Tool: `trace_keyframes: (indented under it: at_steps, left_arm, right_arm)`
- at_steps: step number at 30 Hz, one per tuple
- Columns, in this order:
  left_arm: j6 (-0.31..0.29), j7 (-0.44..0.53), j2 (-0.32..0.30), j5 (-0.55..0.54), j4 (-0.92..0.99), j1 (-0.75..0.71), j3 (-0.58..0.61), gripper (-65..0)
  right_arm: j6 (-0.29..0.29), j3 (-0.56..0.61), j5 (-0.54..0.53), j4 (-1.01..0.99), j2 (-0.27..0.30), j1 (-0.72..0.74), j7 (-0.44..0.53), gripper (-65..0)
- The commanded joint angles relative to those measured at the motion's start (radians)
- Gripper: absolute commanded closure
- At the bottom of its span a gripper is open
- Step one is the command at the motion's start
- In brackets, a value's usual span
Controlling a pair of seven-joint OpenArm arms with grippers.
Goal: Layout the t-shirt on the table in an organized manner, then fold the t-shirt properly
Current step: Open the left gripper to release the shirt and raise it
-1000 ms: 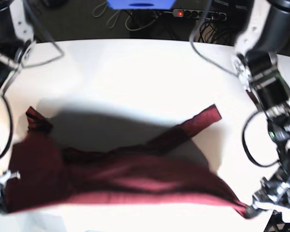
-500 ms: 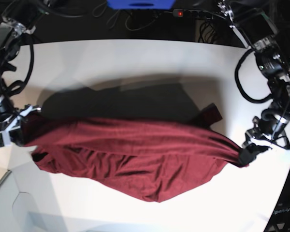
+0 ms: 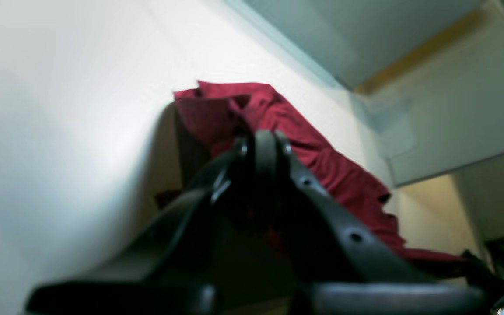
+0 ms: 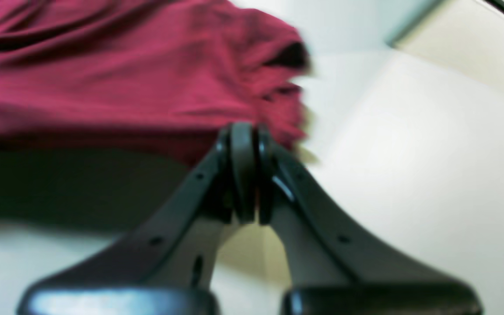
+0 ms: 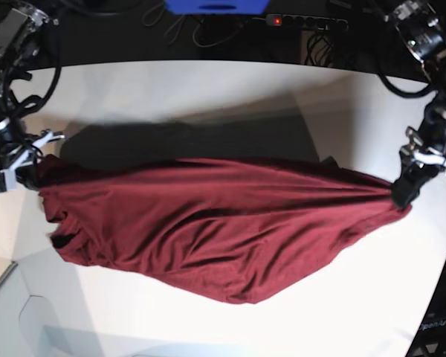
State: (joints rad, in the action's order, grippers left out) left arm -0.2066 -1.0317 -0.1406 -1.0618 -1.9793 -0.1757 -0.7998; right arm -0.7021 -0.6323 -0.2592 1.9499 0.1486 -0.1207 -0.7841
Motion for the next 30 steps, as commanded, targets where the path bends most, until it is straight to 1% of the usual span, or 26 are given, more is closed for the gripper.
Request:
trace_keyframes:
  at_steps: [1,3,7,11,13,15,17,20,22,26,28,30]
  left_arm:
    - [0.009,0.021,-0.021,-0.079,-0.016,-0.006,-0.02,-0.2]
    - [0.009,0.021,-0.023,-0.123,-0.016,-0.032,-0.036,-0.2]
    - [0.009,0.021,-0.02,-0.174,-0.018,-0.061,-0.037,-0.2]
    - [0.009,0.021,-0.003,-0.185,-0.015,-0.055,-0.034,-0.2]
    - [0.009,0.021,0.006,-0.185,-0.015,-0.046,-0.031,-0.2]
    - [0.009,0.021,0.006,-0.179,-0.01,-0.035,-0.003,-0.2]
    - [0.009,0.021,0.006,-0.179,-0.008,-0.034,0.02,-0.2]
    - [0.009,0.021,0.009,-0.179,-0.01,-0.035,0.049,-0.2]
    - [0.009,0.021,0.009,-0.179,-0.008,-0.038,0.056,-0.2]
    - [0.009,0.021,0.003,-0.179,-0.008,-0.045,0.059,-0.2]
    - [0.009,0.021,0.0,-0.179,-0.008,-0.046,0.059,-0.2]
    - [0.009,0.021,0.0,-0.179,-0.008,-0.058,0.059,-0.2]
  right_arm:
    - [0.004,-0.004,-0.018,0.003,0.013,-0.006,0.024,0.0]
    - [0.004,-0.001,-0.018,-0.017,0.022,-0.02,0.024,0.0]
    - [0.004,0.013,-0.018,-0.034,0.021,-0.063,0.024,0.0]
    - [0.004,0.111,-0.018,-0.054,0.033,-0.115,0.024,0.0]
    - [0.004,0.16,-0.018,-0.054,0.059,-0.147,0.024,-0.6]
    - [0.004,0.205,-0.018,-0.053,0.079,-0.168,0.024,-5.1]
    - [0.004,0.222,-0.018,-0.048,0.088,-0.182,0.024,-10.5]
    - [0.004,0.219,-0.018,-0.047,0.092,-0.195,0.024,-17.1]
    - [0.004,0.197,-0.018,-0.045,0.093,-0.202,0.024,-19.5]
    - [0.004,0.108,-0.019,-0.045,0.088,-0.195,0.024,-20.7]
    - [0.004,0.079,-0.019,-0.043,0.082,-0.192,0.024,-21.0]
    - [0.004,0.075,-0.021,-0.043,0.082,-0.188,0.024,-21.0]
